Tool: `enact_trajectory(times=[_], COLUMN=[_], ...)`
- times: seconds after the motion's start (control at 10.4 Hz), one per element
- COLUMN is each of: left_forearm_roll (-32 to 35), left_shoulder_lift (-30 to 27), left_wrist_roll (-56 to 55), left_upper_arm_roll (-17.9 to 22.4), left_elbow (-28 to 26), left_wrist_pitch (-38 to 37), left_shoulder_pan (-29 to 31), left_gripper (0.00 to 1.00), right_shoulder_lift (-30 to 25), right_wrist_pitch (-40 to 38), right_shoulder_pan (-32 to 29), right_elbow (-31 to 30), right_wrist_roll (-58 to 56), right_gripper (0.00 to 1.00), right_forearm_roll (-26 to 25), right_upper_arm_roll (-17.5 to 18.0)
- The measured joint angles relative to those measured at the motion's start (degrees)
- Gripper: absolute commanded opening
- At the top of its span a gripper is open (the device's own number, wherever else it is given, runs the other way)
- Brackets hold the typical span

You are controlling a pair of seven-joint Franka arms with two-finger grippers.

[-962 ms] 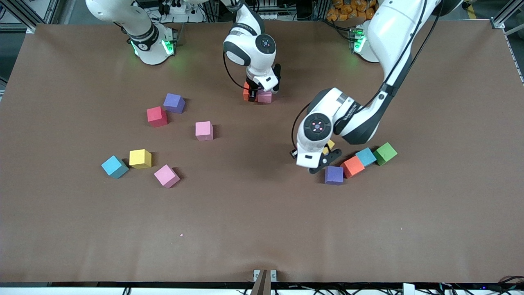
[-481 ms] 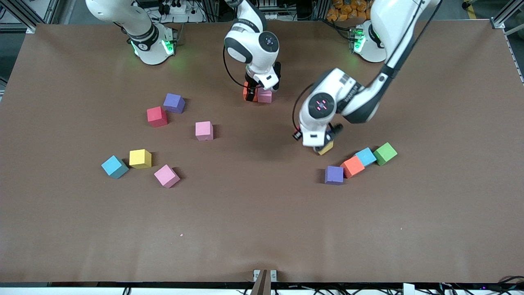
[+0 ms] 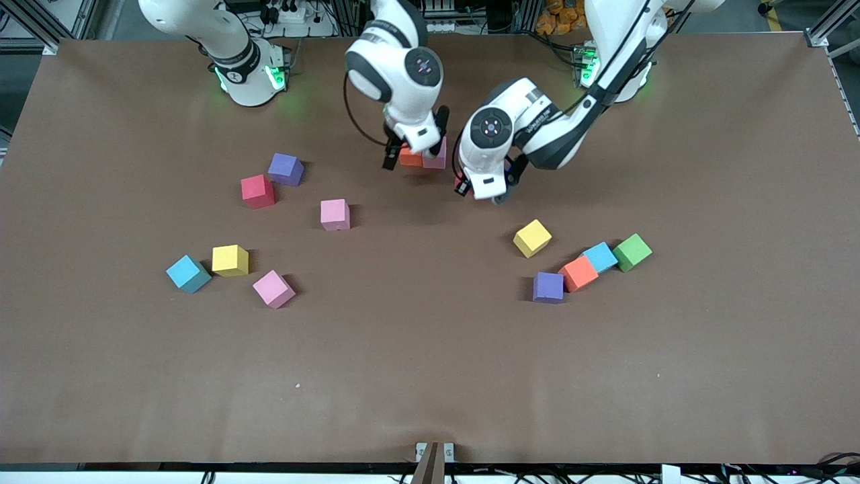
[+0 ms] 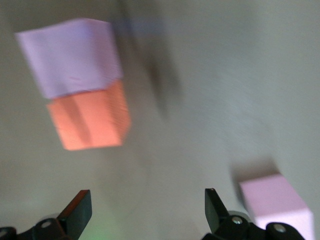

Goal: Form number 2 with 11 blocks

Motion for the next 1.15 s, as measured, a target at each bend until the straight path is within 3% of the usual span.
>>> enact_trajectory(times=[0.29, 0.58, 0.77, 1.06, 1.15], left_forearm_roll=[-0.1, 0.0, 0.3, 1.7, 1.8], left_shoulder_lift=[-1.4, -1.5, -1.6, -1.6, -1.6], left_wrist_roll=[-10.2, -22.7, -25.4, -28.0, -28.1], left_upper_arm_roll=[-1.5, -3.2, -3.8, -3.9, -4.0], left_elbow=[-2.8, -7.2, -9.6, -10.1, -10.2], left_wrist_pitch=[1.2, 9.3, 13.2, 13.7, 13.7], left_shoulder_pan=[-0.1, -1.9, -2.1, -2.1, -2.1], left_gripper=[0.36, 0.36, 0.36, 0.36, 0.31], right_shoulder_lift=[-1.8, -3.0, -3.0, -3.0, -2.9], right_wrist_pitch=[-1.9, -2.0, -0.5, 6.3, 7.0], right_shoulder_pan=[-7.6, -17.8, -22.8, -27.1, -27.1], right_elbow=[-0.4, -1.7, -2.5, -7.0, -7.8], right_wrist_roll=[0.0, 0.3, 1.3, 6.9, 10.6], right_gripper=[1.0, 1.0, 1.0, 1.0, 1.0], right_forearm_roll=[-0.1, 0.0, 0.0, 0.1, 0.1], right_upper_arm_roll=[-2.4, -2.8, -2.9, -2.9, -2.8])
